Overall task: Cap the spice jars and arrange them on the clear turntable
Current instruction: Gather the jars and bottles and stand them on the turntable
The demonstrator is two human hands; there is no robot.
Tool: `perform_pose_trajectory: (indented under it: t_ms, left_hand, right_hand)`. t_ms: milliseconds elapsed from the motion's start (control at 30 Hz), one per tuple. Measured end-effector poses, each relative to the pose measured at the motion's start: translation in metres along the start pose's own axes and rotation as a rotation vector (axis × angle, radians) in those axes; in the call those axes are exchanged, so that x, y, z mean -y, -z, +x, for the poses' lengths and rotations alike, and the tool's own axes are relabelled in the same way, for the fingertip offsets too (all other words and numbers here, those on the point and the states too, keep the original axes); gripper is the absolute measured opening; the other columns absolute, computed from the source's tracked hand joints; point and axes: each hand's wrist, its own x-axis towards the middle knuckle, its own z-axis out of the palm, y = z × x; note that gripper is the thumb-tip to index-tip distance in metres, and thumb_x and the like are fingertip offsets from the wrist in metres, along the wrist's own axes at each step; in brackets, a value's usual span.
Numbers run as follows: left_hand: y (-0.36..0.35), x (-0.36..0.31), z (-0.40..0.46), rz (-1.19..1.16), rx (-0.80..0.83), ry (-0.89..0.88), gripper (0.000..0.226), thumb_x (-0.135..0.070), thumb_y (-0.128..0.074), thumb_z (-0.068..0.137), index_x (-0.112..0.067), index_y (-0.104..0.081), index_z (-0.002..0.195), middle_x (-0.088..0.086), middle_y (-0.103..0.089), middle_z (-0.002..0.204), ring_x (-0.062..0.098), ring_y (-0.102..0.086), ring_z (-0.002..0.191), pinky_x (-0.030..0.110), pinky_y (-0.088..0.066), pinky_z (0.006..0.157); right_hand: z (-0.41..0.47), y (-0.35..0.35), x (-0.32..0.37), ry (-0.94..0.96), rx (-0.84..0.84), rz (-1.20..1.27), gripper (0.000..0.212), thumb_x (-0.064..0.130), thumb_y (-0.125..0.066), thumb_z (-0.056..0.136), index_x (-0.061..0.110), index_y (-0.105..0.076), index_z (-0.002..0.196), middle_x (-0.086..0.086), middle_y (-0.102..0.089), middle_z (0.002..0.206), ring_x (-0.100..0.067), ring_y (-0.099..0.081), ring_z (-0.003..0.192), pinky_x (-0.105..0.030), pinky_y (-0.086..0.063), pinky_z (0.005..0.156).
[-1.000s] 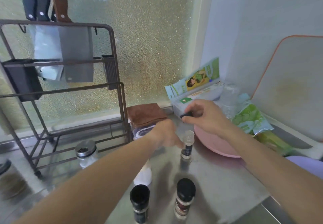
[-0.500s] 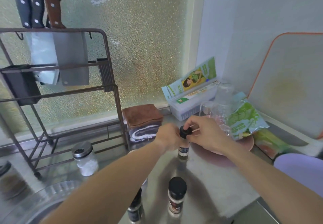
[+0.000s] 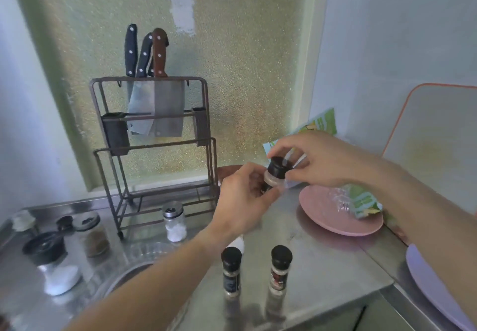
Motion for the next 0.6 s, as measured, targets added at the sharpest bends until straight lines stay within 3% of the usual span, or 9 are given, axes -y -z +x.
perform_pose_trajectory:
  t_ms: [167,267,367,467,533,600]
  left_hand:
    - [0.061,-0.007,-0.062,-0.020,-0.010,0.019,0.034,-0.028,-0.082,0.084,-0.020,-0.068,0.114,-0.009,-0.080,0.095,0.008,-0.076,0.086,0.034,-0.063,0.084]
    - [0.099,-0.002,-0.099,-0.038,-0.014,0.049,0.032,-0.023,-0.080,0.087,-0.016,-0.070,0.116,-0.007,-0.080,0.099,0.010,-0.076,0.091,0.023,-0.061,0.082]
    - [0.135,0.010,-0.138,0.003,-0.032,0.065,0.031,-0.029,-0.078,0.089,-0.022,-0.070,0.118,-0.008,-0.078,0.103,0.009,-0.074,0.097,0.034,-0.060,0.091]
    - [0.161,0.024,-0.176,0.031,-0.059,0.115,0.029,-0.032,-0.076,0.089,-0.030,-0.070,0.117,-0.009,-0.078,0.103,0.010,-0.074,0.098,0.044,-0.059,0.094]
    - [0.174,0.031,-0.194,0.046,-0.080,0.127,0.029,-0.032,-0.076,0.089,-0.031,-0.069,0.117,-0.009,-0.078,0.103,0.009,-0.074,0.098,0.044,-0.059,0.094]
    - [0.183,0.037,-0.208,0.082,-0.108,0.132,0.029,-0.036,-0.075,0.088,-0.030,-0.069,0.116,-0.010,-0.077,0.103,0.009,-0.073,0.097,0.044,-0.059,0.093]
  right_hand:
    - [-0.008,-0.001,0.066,0.145,0.112,0.068,0.046,0.004,-0.079,0.079,0.035,-0.069,0.112,0.014,-0.073,0.094,-0.002,-0.072,0.086,-0.033,-0.060,0.086]
    - [-0.007,-0.018,0.110,0.223,0.189,0.079,0.044,0.002,-0.079,0.080,0.028,-0.069,0.114,0.014,-0.072,0.096,-0.004,-0.072,0.089,-0.032,-0.061,0.083]
    - [-0.003,-0.045,0.153,0.244,0.217,-0.045,0.027,0.038,-0.082,0.080,0.030,-0.070,0.103,0.016,-0.074,0.086,0.000,-0.070,0.076,-0.033,-0.061,0.075]
    - [-0.002,-0.066,0.192,0.205,0.261,-0.146,0.046,0.069,-0.068,0.079,0.028,-0.070,0.101,0.011,-0.076,0.083,-0.004,-0.070,0.075,-0.032,-0.058,0.072]
    - [-0.002,-0.073,0.211,0.251,0.357,-0.094,0.052,0.061,-0.076,0.077,0.035,-0.062,0.121,0.014,-0.073,0.099,-0.005,-0.069,0.086,-0.031,-0.056,0.079]
    - [-0.001,-0.081,0.225,0.276,0.422,-0.037,0.045,0.048,-0.078,0.081,0.037,-0.061,0.121,0.014,-0.073,0.095,-0.002,-0.070,0.080,-0.031,-0.054,0.075]
